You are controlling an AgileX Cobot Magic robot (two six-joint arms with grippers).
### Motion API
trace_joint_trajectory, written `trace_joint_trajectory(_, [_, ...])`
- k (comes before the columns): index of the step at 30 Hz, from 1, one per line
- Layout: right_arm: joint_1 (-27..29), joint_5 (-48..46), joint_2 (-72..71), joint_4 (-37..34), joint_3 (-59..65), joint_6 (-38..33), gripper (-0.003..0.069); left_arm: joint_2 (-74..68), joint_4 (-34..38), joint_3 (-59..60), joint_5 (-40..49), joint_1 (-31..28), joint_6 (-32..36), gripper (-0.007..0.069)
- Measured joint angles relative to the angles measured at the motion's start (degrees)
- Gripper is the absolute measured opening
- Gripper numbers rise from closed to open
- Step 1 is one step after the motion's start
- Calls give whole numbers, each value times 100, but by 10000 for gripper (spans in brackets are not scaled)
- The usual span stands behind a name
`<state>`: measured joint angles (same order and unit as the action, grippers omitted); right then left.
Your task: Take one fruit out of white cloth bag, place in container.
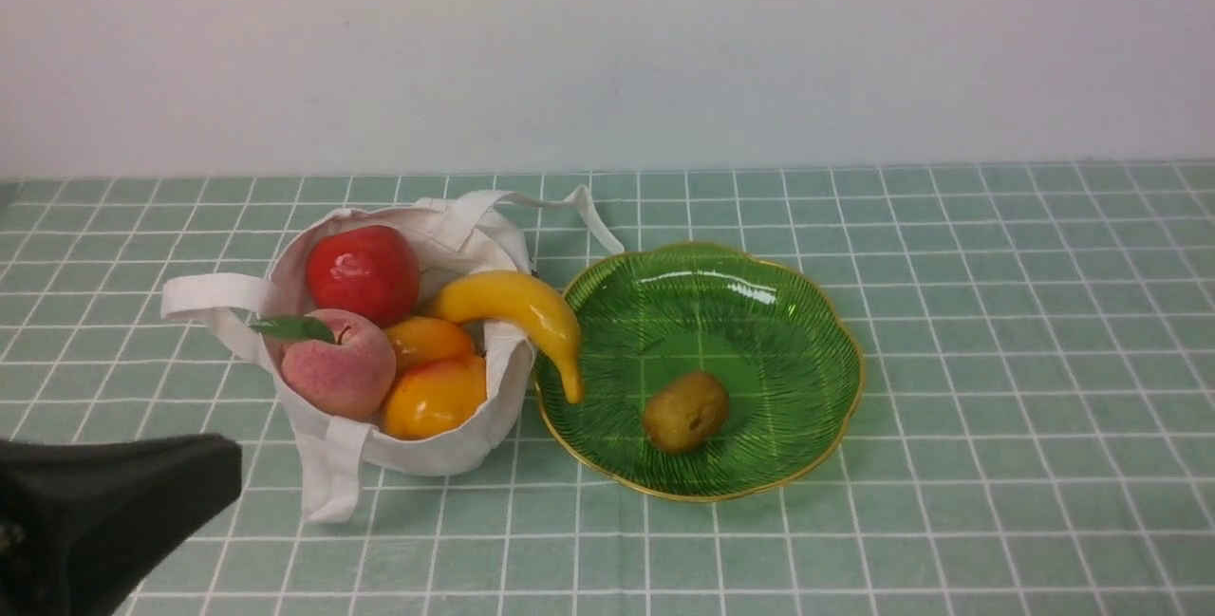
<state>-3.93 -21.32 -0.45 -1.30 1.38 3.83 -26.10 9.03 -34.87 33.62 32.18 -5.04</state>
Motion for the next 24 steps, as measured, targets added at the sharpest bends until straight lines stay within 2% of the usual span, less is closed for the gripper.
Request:
trace_joint_trajectory(5, [0, 0, 0, 0, 0, 0, -12, 771, 153, 434, -400, 0, -97, -8])
trace_joint_trajectory(19, [0, 0, 0, 0, 0, 0, -12, 834, 49, 452, -416, 0, -35, -8])
trace_joint_trajectory(24, [0, 0, 0, 0, 0, 0, -12, 834, -292, 452, -405, 0, -35, -8])
